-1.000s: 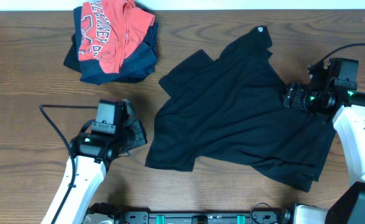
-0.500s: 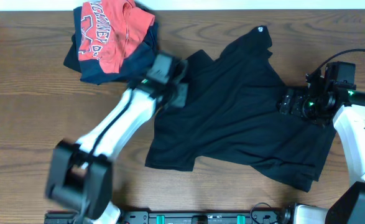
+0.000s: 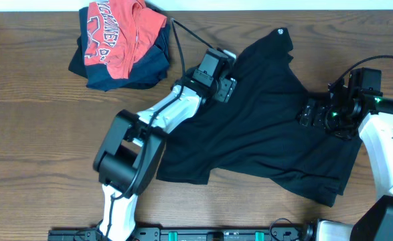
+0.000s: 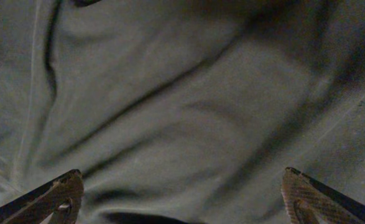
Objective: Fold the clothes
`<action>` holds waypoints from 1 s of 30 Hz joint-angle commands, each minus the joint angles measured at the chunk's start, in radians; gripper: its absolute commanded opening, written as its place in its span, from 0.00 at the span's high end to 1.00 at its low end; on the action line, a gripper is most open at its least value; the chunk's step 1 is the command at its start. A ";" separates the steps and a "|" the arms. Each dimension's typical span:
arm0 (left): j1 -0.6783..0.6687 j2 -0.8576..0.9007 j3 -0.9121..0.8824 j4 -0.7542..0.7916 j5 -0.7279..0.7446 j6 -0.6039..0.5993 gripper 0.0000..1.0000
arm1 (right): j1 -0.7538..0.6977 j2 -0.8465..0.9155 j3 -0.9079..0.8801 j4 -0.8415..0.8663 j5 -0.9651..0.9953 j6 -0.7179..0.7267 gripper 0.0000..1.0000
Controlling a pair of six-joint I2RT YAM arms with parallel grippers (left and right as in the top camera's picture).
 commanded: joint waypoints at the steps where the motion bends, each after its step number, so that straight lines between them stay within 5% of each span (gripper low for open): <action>1: 0.003 0.043 0.034 0.001 -0.021 0.063 0.20 | 0.014 0.004 0.019 0.003 -0.005 -0.012 0.01; 13: 0.013 0.150 0.039 -0.020 -0.028 0.093 0.13 | 0.014 0.004 0.019 0.009 -0.005 -0.012 0.01; 20: 0.129 0.160 0.047 -0.060 -0.074 -0.187 0.13 | 0.014 0.004 0.019 0.028 -0.005 -0.012 0.01; 23: 0.212 0.159 0.070 -0.127 0.027 -0.299 0.13 | 0.014 0.004 0.019 0.034 -0.005 -0.012 0.01; 30: 0.363 0.155 0.151 -0.375 0.261 -0.308 0.28 | 0.014 0.004 0.019 0.063 -0.005 -0.011 0.01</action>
